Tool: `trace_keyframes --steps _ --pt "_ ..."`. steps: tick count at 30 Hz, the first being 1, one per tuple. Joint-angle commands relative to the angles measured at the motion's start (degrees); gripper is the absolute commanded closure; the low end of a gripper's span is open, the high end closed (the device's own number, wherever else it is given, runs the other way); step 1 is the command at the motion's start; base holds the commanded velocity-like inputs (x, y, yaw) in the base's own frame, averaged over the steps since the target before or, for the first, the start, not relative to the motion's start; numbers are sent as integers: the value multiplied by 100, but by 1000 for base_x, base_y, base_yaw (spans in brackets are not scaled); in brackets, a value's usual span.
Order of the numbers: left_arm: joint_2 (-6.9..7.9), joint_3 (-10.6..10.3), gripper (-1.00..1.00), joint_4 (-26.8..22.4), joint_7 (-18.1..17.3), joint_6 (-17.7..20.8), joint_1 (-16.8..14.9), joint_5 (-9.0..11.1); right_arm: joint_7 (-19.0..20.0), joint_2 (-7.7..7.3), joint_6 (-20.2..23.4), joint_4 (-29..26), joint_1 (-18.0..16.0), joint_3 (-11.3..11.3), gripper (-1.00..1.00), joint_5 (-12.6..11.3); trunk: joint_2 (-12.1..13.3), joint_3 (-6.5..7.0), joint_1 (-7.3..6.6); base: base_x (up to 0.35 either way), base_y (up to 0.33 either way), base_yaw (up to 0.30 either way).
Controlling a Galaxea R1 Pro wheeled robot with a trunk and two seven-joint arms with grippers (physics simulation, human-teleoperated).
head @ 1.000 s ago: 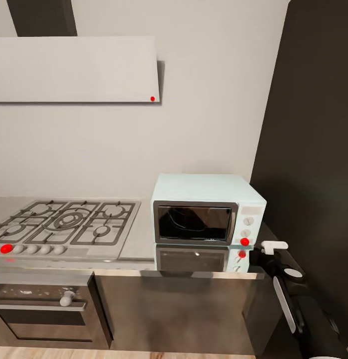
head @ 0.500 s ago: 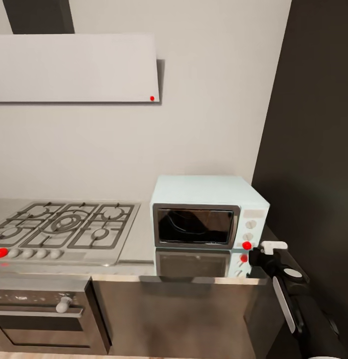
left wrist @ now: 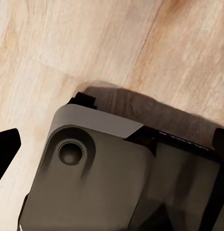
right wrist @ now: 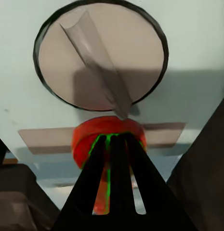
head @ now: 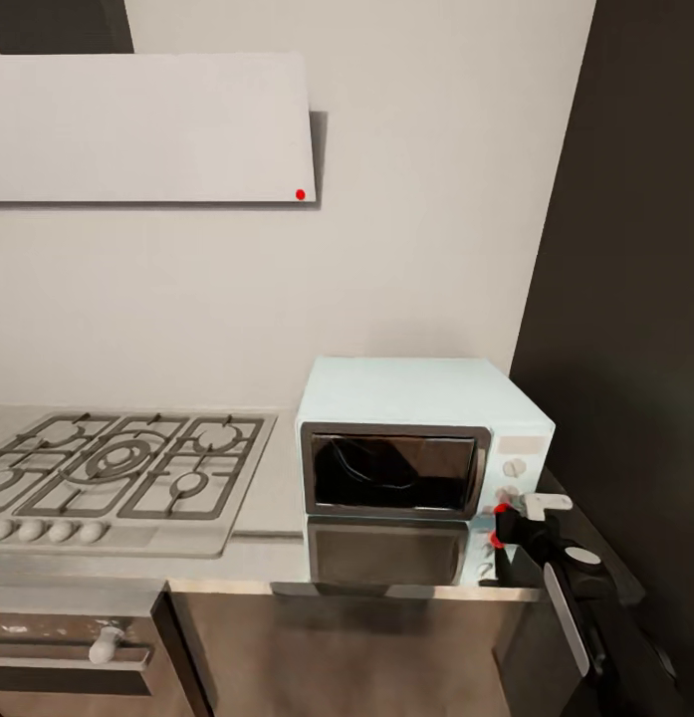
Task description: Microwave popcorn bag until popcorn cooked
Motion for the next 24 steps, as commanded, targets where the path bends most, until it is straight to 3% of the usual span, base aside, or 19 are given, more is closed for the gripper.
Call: trace_keyframes --steps 1,6,24 --pt "-3 -51 -100 2 19 -11 -4 50 27 -1 32 162 -97 -13 100 48 -2 -7 2 2 0 0" --pt "-10 -51 -100 2 19 -11 -5 51 36 -4 32 163 -95 -14 100 56 -2 -7 2 -109 0 0" --pt "-29 -51 -100 2 19 -11 -4 60 63 12 93 110 -95 19 100 111 -2 -7 2 -345 0 0"
